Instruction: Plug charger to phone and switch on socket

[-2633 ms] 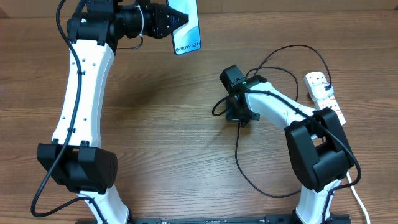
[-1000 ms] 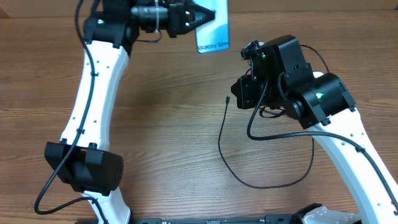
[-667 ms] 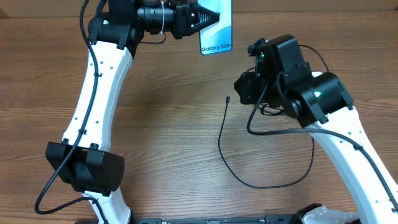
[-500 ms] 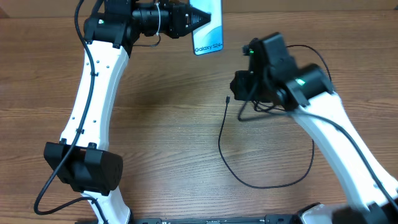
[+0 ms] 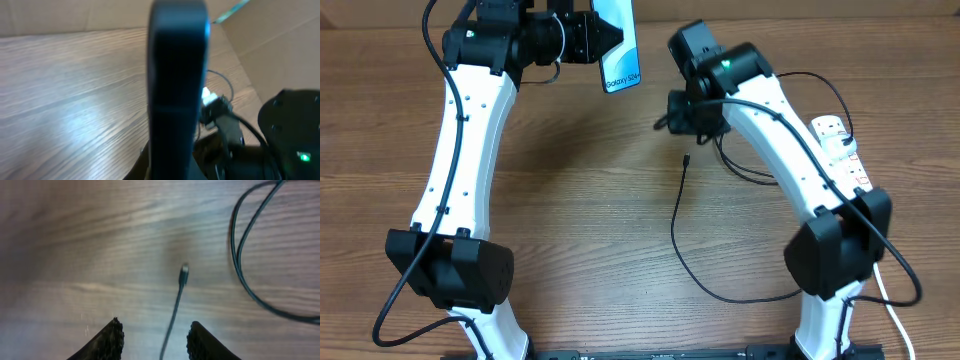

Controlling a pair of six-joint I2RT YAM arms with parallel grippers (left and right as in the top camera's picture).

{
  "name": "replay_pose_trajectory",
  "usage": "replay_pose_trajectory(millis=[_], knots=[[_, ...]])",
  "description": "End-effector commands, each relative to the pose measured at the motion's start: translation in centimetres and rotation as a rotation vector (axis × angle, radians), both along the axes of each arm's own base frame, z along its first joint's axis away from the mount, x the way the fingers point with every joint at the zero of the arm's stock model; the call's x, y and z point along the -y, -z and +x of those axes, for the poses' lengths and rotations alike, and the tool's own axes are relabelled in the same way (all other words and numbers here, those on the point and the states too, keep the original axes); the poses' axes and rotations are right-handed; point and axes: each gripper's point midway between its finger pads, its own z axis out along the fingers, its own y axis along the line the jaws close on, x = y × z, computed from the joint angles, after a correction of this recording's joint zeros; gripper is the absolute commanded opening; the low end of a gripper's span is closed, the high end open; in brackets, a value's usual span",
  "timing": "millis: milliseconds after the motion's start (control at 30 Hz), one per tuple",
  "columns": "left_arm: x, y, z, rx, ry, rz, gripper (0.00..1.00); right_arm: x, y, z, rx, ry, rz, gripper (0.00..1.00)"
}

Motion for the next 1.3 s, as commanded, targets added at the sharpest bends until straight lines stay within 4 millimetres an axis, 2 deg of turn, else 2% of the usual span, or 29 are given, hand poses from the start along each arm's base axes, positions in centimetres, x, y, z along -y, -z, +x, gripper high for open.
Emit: replay_pose_trajectory(millis=[0, 133, 300, 500, 600, 833, 1000, 1100, 1267], knots=[[-0.9, -0.2, 0.3, 0.007, -0.033, 0.02, 0.04, 0.7, 2.0, 1.0, -0.019, 0.081, -0.043, 0.42], [-2.1, 0.1, 0.4, -0.014, -0.057, 0.021, 0.04, 1.0, 5.2, 0.9, -0.086, 0.115, -0.088, 0.42], [-2.7, 0.2, 0.4, -0.027, -0.07, 0.023, 0.04, 1.8, 8.9, -0.8, -0.202, 0.197, -0.136, 0.39], [-2.7, 0.2, 0.5, -0.026, -0.07, 0.023, 0.04, 2.6, 11.7, -2.7, -0.269, 0.209, -0.171, 0.39], [-2.7, 0.2, 0.5, -0.025, -0.07, 0.023, 0.04, 2.7, 12.9, -2.9, -0.269, 0.203, -0.172, 0.39], [-2.7, 0.2, 0.4, -0.027, -0.069, 0.023, 0.04, 1.3, 13.7, -2.0, -0.239, 0.151, -0.1, 0.41], [-2.7, 0.3, 0.4, -0.028, -0.069, 0.023, 0.04, 1.3, 13.7, -1.8, -0.232, 0.151, -0.101, 0.4], [-2.7, 0.3, 0.4, -0.028, -0.069, 0.023, 0.04, 1.5, 13.9, -1.8, -0.229, 0.153, -0.111, 0.33], [-2.7, 0.2, 0.4, -0.027, -0.069, 0.023, 0.04, 1.9, 15.0, -2.8, -0.254, 0.152, -0.126, 0.33]])
